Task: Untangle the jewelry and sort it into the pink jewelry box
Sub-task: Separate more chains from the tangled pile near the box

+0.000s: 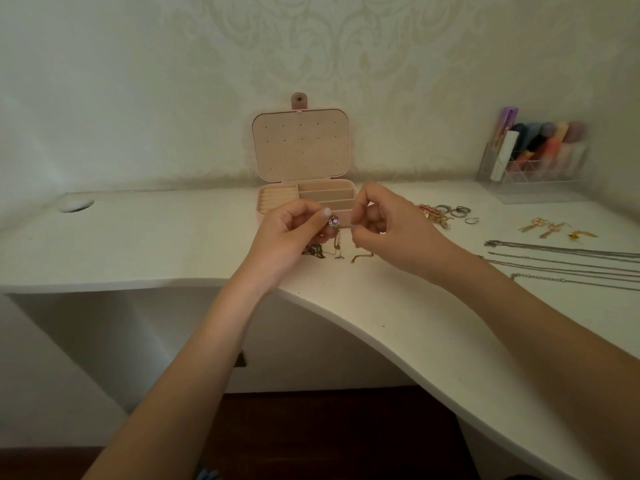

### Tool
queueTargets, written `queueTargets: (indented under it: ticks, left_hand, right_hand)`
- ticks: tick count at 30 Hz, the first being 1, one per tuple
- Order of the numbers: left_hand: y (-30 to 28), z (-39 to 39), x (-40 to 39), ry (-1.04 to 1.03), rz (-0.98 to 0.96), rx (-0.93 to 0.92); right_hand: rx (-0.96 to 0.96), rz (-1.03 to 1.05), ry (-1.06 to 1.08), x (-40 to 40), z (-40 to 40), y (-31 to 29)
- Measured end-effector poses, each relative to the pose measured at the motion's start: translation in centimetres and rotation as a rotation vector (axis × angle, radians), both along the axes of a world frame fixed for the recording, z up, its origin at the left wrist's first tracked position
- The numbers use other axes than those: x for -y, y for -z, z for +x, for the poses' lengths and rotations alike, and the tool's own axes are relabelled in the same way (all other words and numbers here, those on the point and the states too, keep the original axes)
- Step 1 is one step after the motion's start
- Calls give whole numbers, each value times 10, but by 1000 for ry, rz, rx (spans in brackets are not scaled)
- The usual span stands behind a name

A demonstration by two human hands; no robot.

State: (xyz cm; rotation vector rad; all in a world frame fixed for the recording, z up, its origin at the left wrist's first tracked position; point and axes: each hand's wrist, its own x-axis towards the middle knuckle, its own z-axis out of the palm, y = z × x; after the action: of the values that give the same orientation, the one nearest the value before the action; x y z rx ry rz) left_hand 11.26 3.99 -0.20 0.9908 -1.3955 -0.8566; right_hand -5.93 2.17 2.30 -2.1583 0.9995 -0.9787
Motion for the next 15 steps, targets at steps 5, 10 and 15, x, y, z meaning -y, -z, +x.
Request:
queueTargets:
  ticks: [5,10,15]
  left_hand:
    - [-3,-1,-2,37,41,-16]
    - [-5,-2,-4,39,67,14]
    - [-5,-2,-5,-33,71,46]
  right_hand:
    - [-71,-85,-16,1,0,1]
    - [-129,-182,23,4,0,2]
    - [-132,-235,72,6,-1,3]
